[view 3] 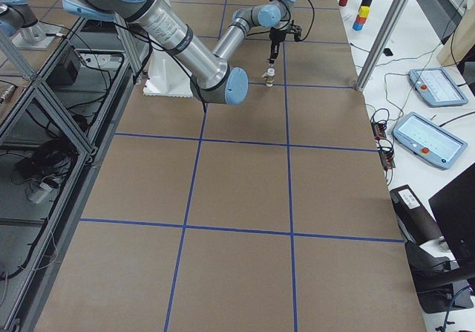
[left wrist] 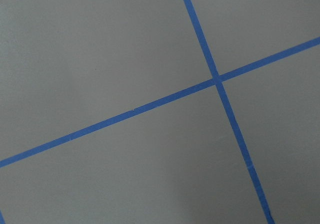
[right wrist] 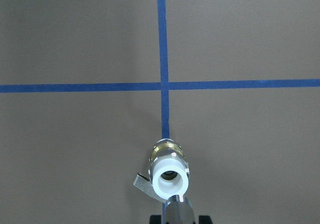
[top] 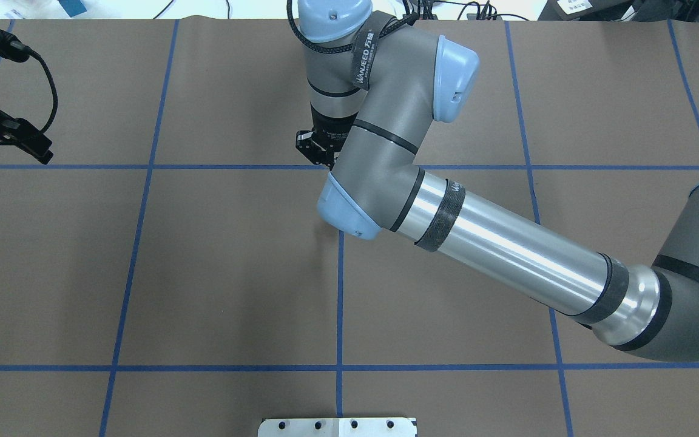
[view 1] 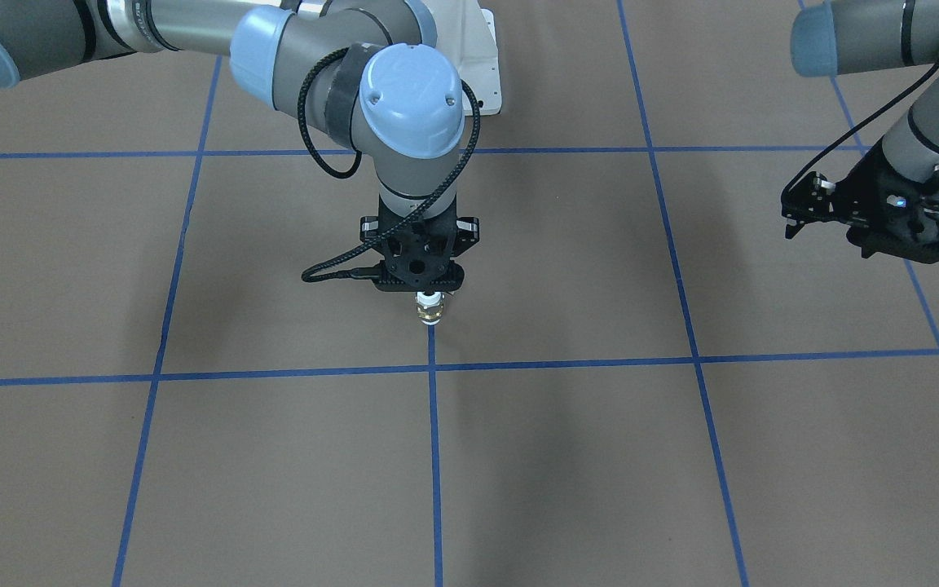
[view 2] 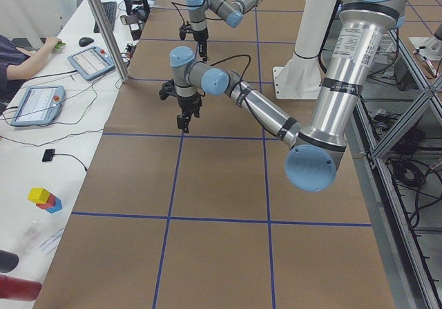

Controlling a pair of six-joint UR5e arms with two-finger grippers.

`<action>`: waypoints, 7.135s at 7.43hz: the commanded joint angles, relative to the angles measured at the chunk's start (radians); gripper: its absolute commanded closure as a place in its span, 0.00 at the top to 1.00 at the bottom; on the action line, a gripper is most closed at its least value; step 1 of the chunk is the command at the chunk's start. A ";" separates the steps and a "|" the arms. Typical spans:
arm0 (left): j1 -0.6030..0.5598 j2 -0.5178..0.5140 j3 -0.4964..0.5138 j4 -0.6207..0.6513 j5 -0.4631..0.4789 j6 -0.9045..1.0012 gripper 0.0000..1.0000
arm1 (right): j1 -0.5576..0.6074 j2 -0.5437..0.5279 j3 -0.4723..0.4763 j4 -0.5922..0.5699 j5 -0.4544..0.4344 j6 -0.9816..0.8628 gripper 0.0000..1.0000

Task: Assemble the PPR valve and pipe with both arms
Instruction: 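Lower the chrome fitting onto the valve's top opening with the right gripper, then press the chrome fitting down into the valve with the right gripper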

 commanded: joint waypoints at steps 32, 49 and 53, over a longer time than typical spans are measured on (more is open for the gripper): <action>0.003 -0.002 0.006 -0.001 0.000 -0.005 1.00 | -0.021 -0.023 -0.048 0.077 -0.002 -0.005 0.00; 0.006 -0.005 0.006 -0.001 0.000 -0.009 1.00 | -0.024 -0.034 -0.053 0.113 -0.003 -0.002 0.30; 0.006 -0.005 0.008 0.001 0.000 -0.011 1.00 | -0.024 -0.034 -0.053 0.114 -0.003 -0.002 0.45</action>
